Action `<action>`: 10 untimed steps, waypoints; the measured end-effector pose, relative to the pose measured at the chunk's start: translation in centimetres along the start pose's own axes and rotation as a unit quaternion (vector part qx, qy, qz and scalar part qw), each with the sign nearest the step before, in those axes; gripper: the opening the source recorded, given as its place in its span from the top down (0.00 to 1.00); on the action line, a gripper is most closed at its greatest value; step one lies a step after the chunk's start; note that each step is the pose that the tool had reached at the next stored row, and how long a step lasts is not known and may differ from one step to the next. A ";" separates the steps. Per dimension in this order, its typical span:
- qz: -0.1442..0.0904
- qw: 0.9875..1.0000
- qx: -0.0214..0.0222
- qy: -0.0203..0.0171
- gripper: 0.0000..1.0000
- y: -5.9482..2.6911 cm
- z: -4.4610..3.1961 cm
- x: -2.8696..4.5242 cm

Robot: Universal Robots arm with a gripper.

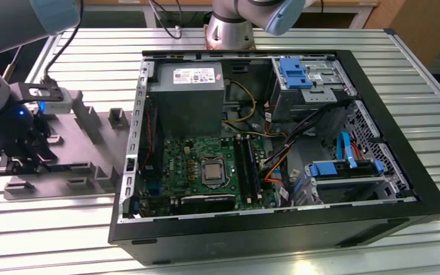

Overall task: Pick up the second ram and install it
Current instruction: 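Pick up the second ram and move it above second insertion slot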

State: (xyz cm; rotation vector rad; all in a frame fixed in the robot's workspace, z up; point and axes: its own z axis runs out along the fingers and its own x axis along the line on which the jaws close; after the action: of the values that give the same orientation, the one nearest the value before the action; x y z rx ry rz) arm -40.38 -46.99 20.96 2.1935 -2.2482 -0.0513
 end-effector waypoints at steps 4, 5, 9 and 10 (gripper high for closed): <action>-0.001 1.000 0.000 0.000 0.64 0.08 0.44 0.01; -0.001 1.000 0.000 0.000 0.64 0.09 0.57 0.01; -0.002 1.000 0.000 0.000 0.64 0.19 1.10 0.03; -0.003 1.000 0.000 0.000 0.64 0.26 1.19 0.03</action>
State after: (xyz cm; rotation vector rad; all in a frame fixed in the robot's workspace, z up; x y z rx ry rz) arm -40.67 -46.99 19.78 2.1994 -2.2424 -0.0513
